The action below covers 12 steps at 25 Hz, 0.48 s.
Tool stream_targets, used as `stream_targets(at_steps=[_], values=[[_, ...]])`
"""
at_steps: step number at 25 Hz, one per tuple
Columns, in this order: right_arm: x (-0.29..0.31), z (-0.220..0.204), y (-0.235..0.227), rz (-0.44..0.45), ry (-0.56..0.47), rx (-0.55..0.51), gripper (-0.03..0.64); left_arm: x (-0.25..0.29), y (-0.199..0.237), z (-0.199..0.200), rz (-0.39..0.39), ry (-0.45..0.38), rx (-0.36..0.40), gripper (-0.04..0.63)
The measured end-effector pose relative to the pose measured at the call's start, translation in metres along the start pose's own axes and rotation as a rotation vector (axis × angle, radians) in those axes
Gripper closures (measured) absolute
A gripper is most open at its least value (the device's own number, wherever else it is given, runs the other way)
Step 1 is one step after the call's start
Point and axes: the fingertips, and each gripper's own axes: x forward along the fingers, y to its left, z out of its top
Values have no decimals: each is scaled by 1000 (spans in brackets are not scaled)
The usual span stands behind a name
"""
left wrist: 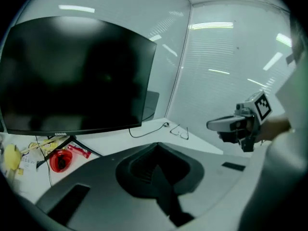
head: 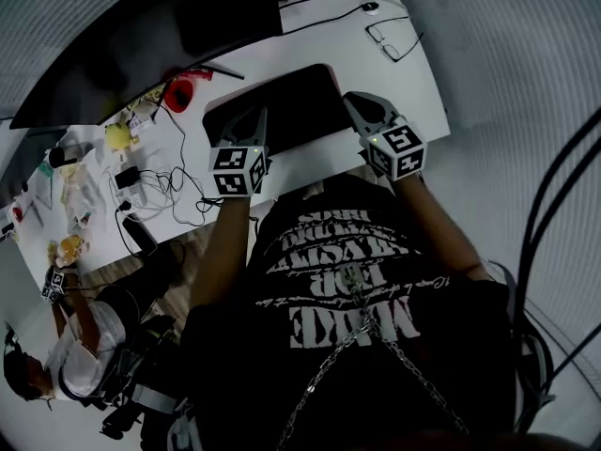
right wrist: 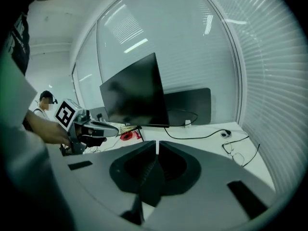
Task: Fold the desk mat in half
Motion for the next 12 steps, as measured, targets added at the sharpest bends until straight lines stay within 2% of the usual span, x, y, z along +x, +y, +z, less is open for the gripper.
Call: stream_targets(at_steps=[3, 7, 9, 12], values=[[12, -26, -23, 53, 67, 1, 617, 17, -13, -21, 33, 83, -8, 588], [36, -77, -43, 164, 223, -2, 609, 31, -17, -44, 77, 132, -125, 588], [45, -105, -42, 237, 303, 29, 514, 25, -18, -55, 121, 152, -150, 588], [55, -132, -49, 290, 395, 86, 469, 22, -22, -64, 165, 172, -171, 588]])
